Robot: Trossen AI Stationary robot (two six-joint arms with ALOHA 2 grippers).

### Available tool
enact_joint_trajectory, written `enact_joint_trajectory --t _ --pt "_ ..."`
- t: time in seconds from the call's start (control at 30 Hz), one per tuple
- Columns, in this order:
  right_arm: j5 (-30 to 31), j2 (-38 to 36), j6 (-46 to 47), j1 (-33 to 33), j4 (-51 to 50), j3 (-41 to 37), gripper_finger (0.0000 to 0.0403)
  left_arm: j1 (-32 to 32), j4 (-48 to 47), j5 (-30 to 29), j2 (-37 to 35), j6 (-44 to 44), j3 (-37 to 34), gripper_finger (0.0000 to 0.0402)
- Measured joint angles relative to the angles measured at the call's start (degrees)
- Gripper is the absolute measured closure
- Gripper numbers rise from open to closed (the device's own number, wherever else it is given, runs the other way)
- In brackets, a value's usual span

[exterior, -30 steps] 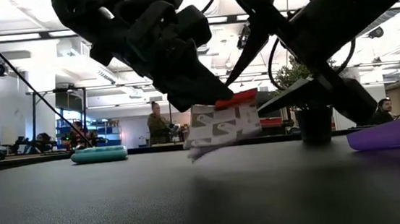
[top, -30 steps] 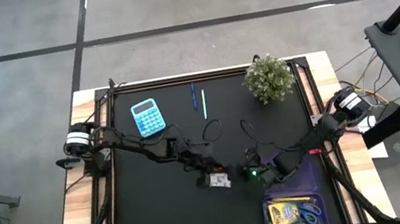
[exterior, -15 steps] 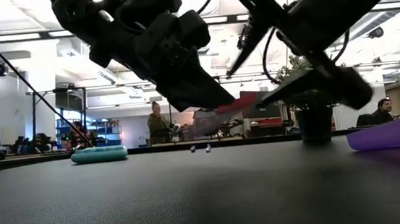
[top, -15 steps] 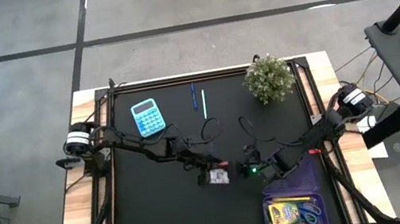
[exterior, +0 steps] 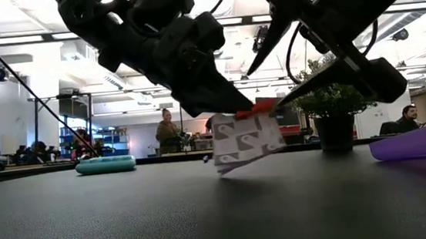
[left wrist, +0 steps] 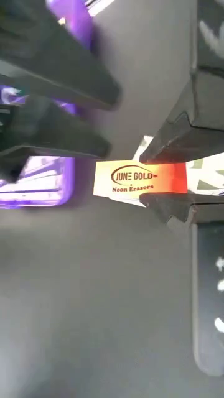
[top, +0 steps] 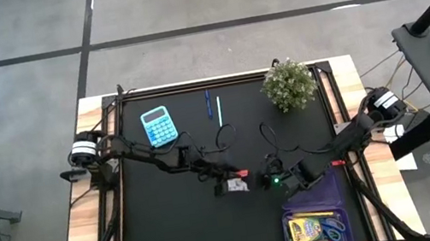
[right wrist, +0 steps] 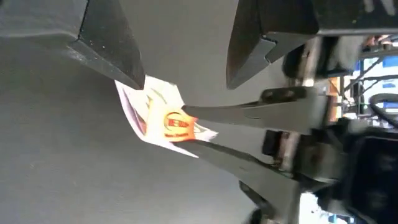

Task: Pack school essentials
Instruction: Put the orange eraser into the purple supply box

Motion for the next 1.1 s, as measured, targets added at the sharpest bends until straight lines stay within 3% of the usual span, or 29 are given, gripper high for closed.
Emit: enact_joint_trajectory --t 0.27,0.67,1.1 --pt "1.88 0.14 0.71 -0.43 -0.46 0.00 0.0190 0.00 1.40 -0.05 0.00 -0.13 0.04 0.0352" --pt "2.09 0.14 -2.27 -2.99 -0.50 -0.04 0.0226 -0.04 2.47 0.22 0.00 -0.44 0.04 0.0352" --pt "2.12 0.14 -2.73 -3.02 -1.12 -0.09 0.0309 -0.02 5.56 0.17 0.00 0.02 -0.27 0.0352"
